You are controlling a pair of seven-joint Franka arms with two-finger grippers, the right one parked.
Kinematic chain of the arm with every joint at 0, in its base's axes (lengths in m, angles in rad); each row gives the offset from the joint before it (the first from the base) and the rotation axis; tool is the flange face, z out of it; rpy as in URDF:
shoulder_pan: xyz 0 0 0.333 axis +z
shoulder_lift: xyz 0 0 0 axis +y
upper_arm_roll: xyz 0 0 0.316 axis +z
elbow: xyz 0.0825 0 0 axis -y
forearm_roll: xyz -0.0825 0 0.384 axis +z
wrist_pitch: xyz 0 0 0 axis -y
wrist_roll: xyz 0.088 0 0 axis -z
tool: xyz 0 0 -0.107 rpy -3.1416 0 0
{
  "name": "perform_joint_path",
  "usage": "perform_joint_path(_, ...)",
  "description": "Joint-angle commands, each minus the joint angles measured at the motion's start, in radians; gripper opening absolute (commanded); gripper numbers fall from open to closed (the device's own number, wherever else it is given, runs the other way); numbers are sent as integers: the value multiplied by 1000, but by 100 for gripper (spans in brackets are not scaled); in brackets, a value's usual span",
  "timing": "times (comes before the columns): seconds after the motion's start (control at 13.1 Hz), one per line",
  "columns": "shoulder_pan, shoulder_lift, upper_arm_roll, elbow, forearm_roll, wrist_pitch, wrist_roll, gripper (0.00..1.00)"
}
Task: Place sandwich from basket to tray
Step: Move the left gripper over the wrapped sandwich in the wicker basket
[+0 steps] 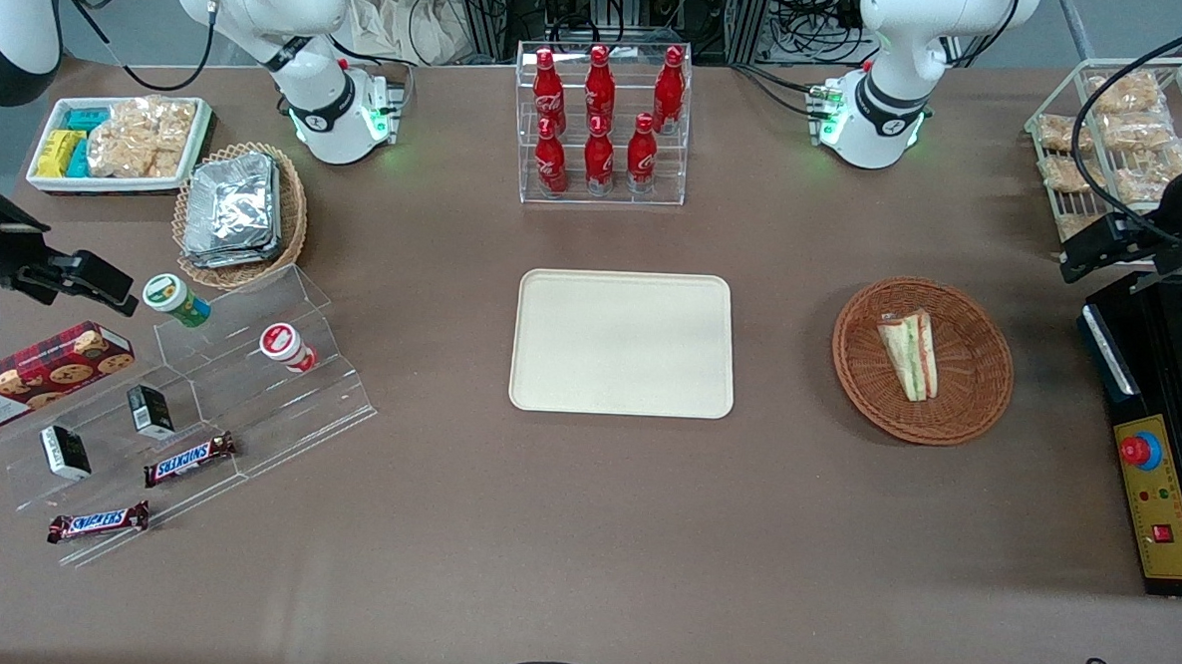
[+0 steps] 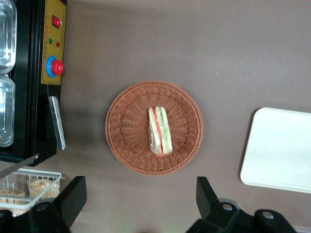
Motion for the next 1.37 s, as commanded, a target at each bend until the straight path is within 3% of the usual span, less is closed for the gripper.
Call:
perform_joint_path(0.0,8,-76,5,-129,-4,12,-9,100)
perform_joint_path(0.15,8,-151,5,-306,-4,121,-24,100)
perform_joint_path(0.61,5,-142,0,-687,-6,509,-40,100)
perform_joint_path(1.3,-23,102,-5,-838,5,977,-103,100)
